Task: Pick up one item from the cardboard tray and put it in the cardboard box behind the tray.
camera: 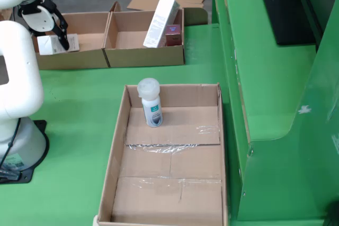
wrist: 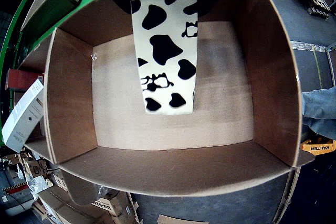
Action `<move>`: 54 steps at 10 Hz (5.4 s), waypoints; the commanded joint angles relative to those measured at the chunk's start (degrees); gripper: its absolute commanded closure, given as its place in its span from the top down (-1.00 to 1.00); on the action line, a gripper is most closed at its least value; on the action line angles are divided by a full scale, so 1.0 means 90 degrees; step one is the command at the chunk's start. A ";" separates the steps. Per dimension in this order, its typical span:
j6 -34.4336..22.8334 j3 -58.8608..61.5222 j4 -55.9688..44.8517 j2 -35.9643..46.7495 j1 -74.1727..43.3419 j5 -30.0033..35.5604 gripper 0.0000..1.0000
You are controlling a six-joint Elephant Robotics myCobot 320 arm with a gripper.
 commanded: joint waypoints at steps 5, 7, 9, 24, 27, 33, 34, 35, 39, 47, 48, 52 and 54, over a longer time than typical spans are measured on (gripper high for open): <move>-0.0034 0.0148 0.0003 0.0008 -0.0045 0.0095 -1.00; -0.0034 0.0148 0.0003 0.0008 -0.0045 0.0095 -1.00; -0.0034 0.0148 0.0003 0.0008 -0.0045 0.0095 -1.00; -0.0034 0.0148 0.0003 0.0008 -0.0045 0.0095 1.00; -0.0034 0.0148 0.0003 0.0008 -0.0045 0.0095 1.00; -0.0034 0.0148 0.0003 0.0008 -0.0045 0.0095 1.00; -0.0034 0.0148 0.0003 0.0008 -0.0045 0.0095 1.00; -0.0034 0.0148 0.0003 0.0008 -0.0045 0.0095 1.00; -0.0034 0.0148 0.0003 0.0008 -0.0045 0.0095 1.00; 0.0382 0.2519 -0.2505 0.0935 0.0149 -0.0834 1.00; 0.0382 0.2519 -0.2505 0.0935 0.0149 -0.0834 1.00; 0.0728 0.2519 -0.2866 0.2000 0.0453 -0.1289 1.00; 0.0831 0.2519 -0.2499 0.2341 0.0827 -0.1732 1.00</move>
